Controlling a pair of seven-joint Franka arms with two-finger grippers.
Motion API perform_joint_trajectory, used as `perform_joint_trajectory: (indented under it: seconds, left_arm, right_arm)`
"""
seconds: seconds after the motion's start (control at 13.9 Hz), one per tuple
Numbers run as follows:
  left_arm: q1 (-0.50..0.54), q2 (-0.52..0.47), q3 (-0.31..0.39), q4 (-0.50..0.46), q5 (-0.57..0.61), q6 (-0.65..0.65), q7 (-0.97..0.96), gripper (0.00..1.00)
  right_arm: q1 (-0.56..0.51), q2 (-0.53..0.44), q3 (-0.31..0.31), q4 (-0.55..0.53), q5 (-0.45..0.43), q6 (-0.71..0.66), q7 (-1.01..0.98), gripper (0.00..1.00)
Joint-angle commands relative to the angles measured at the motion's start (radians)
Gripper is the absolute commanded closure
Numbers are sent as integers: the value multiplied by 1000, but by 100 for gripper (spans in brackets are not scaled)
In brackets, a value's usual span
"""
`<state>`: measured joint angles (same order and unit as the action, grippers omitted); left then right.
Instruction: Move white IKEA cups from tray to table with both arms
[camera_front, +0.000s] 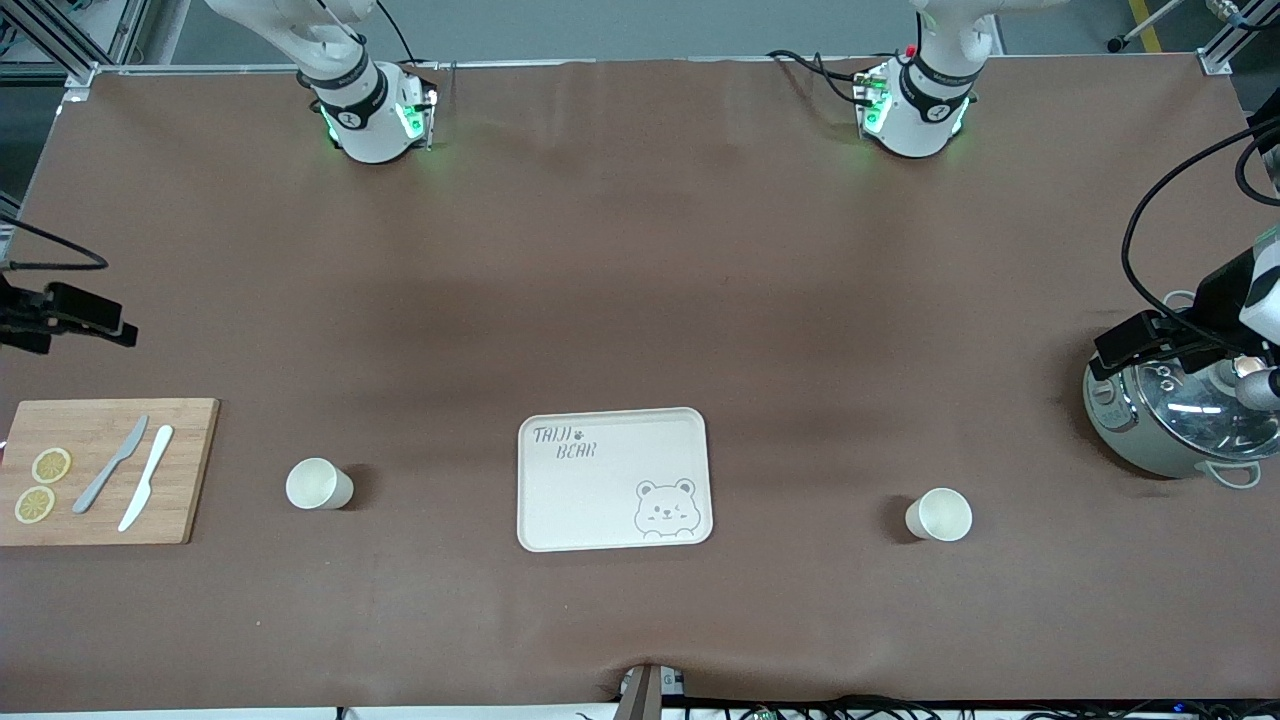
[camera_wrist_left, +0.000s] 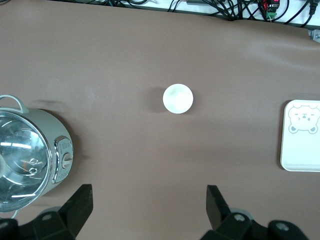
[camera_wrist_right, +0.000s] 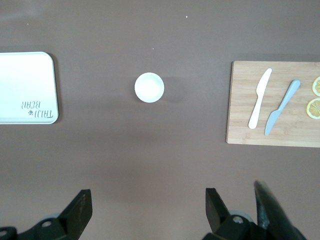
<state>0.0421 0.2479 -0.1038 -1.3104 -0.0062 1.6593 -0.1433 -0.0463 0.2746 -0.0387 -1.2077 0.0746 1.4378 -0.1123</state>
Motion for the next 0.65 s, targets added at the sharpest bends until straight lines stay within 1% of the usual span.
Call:
perform_joint_trajectory:
  seconds: [0.0,0.58]
  left_arm:
    - [12,-7,-14,7,-5,-16,-5,0]
    - [8,-7,-16,7,-3,-21,-1,0]
  right_arm:
    - [2,-23,3,-55,-18,13,22,0]
    - [5,-31,5,-58,-39,16,22,0]
